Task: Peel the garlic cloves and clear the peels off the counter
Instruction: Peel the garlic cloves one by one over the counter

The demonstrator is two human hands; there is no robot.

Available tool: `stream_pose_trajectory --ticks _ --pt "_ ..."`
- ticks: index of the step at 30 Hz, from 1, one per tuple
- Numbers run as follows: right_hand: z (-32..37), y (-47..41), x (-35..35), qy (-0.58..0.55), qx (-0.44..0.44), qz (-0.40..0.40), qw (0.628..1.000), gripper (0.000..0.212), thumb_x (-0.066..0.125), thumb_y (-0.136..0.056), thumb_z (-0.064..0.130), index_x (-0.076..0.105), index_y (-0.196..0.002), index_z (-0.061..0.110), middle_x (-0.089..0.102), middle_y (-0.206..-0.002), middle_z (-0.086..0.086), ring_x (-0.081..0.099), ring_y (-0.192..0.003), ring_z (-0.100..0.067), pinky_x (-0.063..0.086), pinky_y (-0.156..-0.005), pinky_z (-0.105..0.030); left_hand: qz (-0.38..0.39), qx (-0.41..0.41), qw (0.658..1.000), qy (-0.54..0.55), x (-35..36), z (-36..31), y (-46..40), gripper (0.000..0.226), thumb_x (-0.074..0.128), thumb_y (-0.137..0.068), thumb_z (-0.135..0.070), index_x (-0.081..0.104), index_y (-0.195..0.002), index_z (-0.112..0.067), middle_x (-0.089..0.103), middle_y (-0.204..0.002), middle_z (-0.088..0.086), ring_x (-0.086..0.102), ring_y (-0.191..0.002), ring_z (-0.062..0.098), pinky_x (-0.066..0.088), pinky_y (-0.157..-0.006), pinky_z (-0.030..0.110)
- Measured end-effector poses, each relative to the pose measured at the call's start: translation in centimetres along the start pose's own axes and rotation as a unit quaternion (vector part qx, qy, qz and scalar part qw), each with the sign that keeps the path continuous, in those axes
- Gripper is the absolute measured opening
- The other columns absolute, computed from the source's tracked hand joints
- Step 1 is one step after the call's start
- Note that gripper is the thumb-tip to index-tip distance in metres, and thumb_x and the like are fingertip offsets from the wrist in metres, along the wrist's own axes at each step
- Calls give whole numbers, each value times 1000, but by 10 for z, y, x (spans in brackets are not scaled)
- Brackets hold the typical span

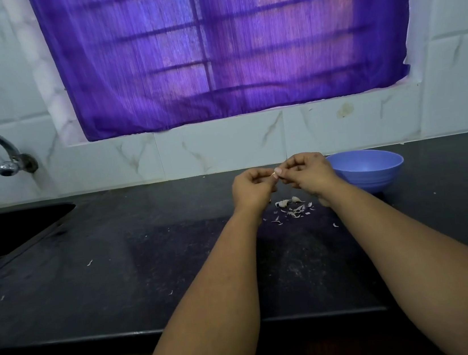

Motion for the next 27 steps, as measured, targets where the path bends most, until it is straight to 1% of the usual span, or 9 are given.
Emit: stream_pose_trajectory --ticks 6,9,13,15,18,20,23,25,27 --pt "1 0 -2 -23 -14 1 1000 3 73 -83 10 70 -83 12 70 -75 0 62 -71 -10 51 -70 -22 20 -19 999 24 3 0 2 15 73 -83 -11 68 -94 -2 69 -73 3 65 -57 6 43 -51 19" --pt "1 0 0 -26 -19 8 999 3 73 -84 10 71 -85 12 70 -78 -2 63 -73 -10 51 -72 -22 29 -30 998 50 2 1 1 9 73 -83 -8 67 -89 -4 70 -72 4 65 -57 7 45 -53 19" --pt "5 2 2 -63 -39 9 997 5 69 -86 7 71 -91 8 67 -76 2 59 -65 1 47 -62 -13 42 -40 993 102 1 1 1 6 72 -84 -7 66 -85 -6 70 -73 5 66 -62 9 50 -60 19" --pt "5 1 3 -46 -42 -1 998 4 67 -88 9 71 -90 9 66 -75 4 55 -61 5 45 -65 -15 45 -36 993 99 3 1 1 9 72 -84 -7 66 -90 -5 70 -74 5 67 -63 9 51 -64 21" --pt "3 -2 7 -3 -34 -6 999 11 64 -90 12 68 -82 18 65 -80 1 54 -69 -6 47 -74 -26 38 -18 995 92 4 1 1 17 72 -83 -3 65 -98 -3 70 -75 8 67 -67 14 53 -73 28" --pt "2 -2 9 38 -30 -22 999 15 62 -92 15 65 -79 21 66 -87 0 56 -76 -10 47 -73 -25 32 -2 996 88 5 1 1 18 71 -83 0 65 -99 0 70 -79 13 68 -70 18 57 -72 25" --pt "7 1 10 112 -29 -50 992 9 58 -93 14 65 -89 14 62 -88 -1 55 -80 -13 39 -59 -14 31 12 997 64 6 2 3 15 70 -83 0 65 -98 -1 71 -83 14 69 -76 20 57 -67 25" --pt "10 3 13 153 -29 -57 986 12 54 -94 13 65 -95 9 59 -90 -1 52 -83 -15 33 -53 -13 27 15 998 46 6 2 3 12 69 -84 0 65 -94 -4 70 -79 10 69 -70 13 53 -57 21" --pt "12 5 16 177 -22 -63 982 16 50 -95 12 64 -101 5 58 -94 -3 51 -84 -15 35 -55 -20 18 21 999 21 5 3 3 11 68 -84 0 65 -91 -7 68 -74 4 66 -61 4 49 -52 19"
Point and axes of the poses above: each hand's wrist, its own y-axis away from the middle knuckle, its own x-axis out of the palm, z = x × y, the point moved 4 cm from there along -y, towards the middle knuckle
